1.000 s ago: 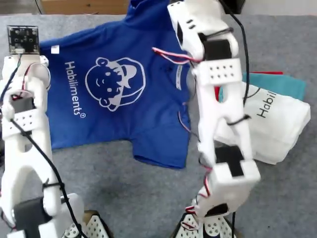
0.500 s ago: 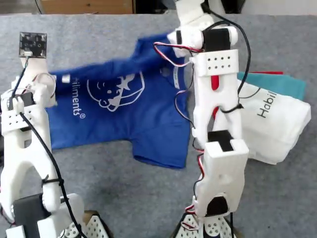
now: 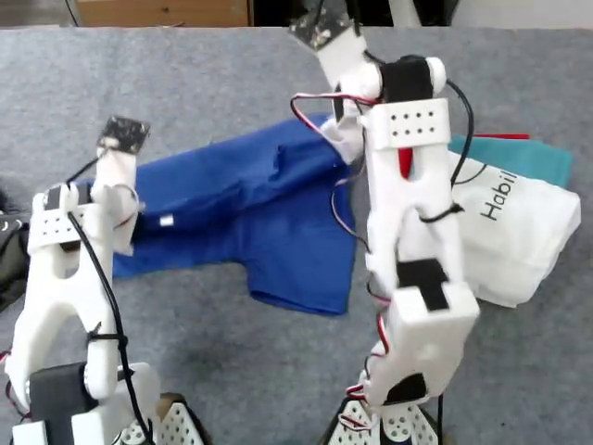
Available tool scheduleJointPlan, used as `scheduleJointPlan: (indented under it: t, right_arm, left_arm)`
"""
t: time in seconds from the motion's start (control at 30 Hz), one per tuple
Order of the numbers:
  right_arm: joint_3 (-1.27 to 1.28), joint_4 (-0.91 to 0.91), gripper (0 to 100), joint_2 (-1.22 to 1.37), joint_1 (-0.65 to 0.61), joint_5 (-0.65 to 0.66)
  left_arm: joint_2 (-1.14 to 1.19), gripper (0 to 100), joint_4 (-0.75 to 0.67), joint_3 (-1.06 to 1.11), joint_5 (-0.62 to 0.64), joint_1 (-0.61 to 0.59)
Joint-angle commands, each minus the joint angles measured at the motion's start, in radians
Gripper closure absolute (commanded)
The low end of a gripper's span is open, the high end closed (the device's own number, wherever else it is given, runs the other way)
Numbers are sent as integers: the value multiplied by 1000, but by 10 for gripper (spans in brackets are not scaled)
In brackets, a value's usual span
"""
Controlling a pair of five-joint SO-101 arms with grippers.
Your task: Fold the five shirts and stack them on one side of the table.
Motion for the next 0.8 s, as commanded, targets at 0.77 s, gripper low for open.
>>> scheduleJointPlan:
  t: [0.77]
  right_arm:
    - [1426,-517,985,-881,17,12]
  left_arm:
    - [-5,971,-221,96,-126,-183]
